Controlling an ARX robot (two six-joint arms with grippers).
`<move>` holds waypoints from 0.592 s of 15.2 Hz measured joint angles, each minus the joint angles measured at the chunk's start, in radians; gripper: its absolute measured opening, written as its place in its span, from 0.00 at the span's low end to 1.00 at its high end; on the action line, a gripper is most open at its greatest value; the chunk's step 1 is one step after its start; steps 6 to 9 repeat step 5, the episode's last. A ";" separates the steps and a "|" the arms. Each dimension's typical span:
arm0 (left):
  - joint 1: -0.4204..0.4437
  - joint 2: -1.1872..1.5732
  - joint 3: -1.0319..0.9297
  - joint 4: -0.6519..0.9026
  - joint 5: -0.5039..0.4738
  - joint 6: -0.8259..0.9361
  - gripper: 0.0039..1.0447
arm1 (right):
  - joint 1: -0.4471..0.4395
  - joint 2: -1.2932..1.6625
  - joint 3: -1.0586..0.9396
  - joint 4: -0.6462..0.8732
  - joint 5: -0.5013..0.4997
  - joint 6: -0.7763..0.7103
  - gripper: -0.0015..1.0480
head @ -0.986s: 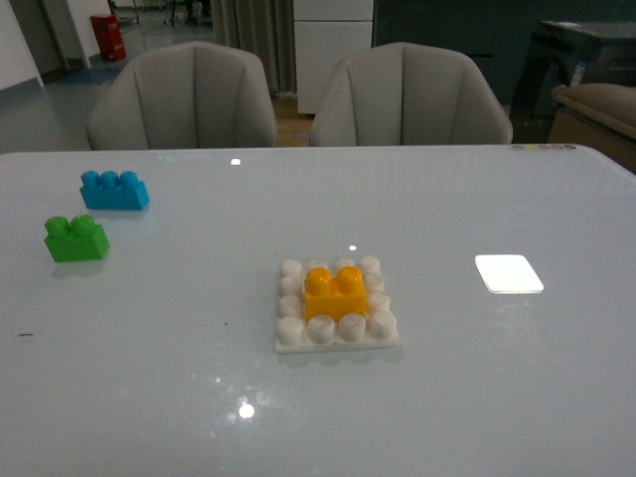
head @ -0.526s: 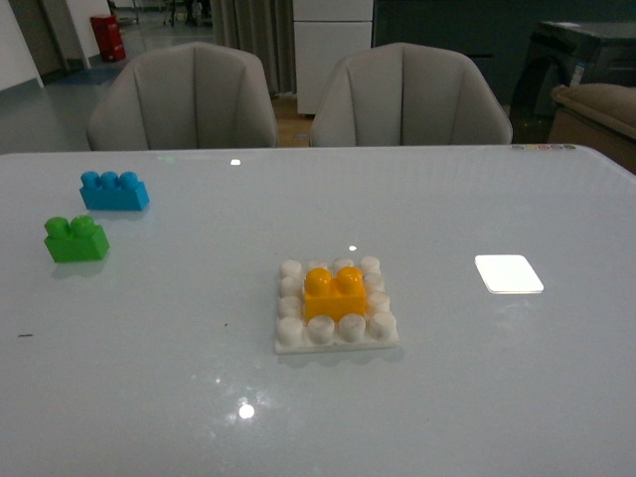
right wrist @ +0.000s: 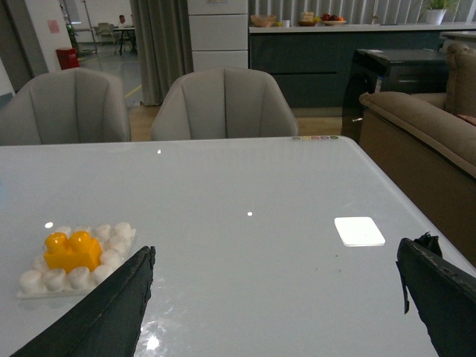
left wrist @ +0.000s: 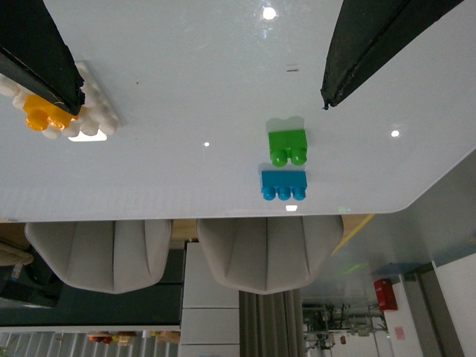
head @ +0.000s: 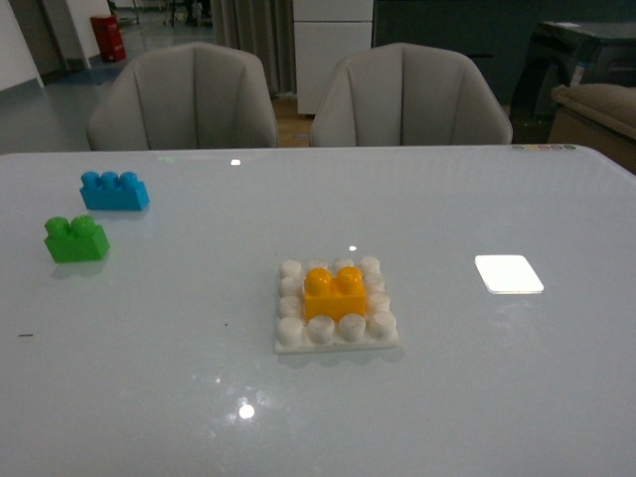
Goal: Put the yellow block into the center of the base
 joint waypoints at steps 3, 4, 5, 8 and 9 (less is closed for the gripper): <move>0.000 0.000 0.000 0.000 0.000 0.000 0.94 | 0.000 0.000 0.000 0.000 0.000 0.000 0.94; 0.000 0.000 0.000 0.000 0.000 0.000 0.94 | 0.000 0.000 0.000 0.000 0.000 0.000 0.94; 0.000 0.000 0.000 0.000 0.000 0.000 0.94 | 0.000 0.000 0.000 0.000 0.000 0.000 0.94; 0.000 0.000 0.000 0.000 0.000 0.000 0.94 | 0.000 0.000 0.000 0.000 0.000 0.000 0.94; 0.000 0.000 0.000 0.000 0.000 0.000 0.94 | 0.000 0.000 0.000 0.000 0.000 0.000 0.94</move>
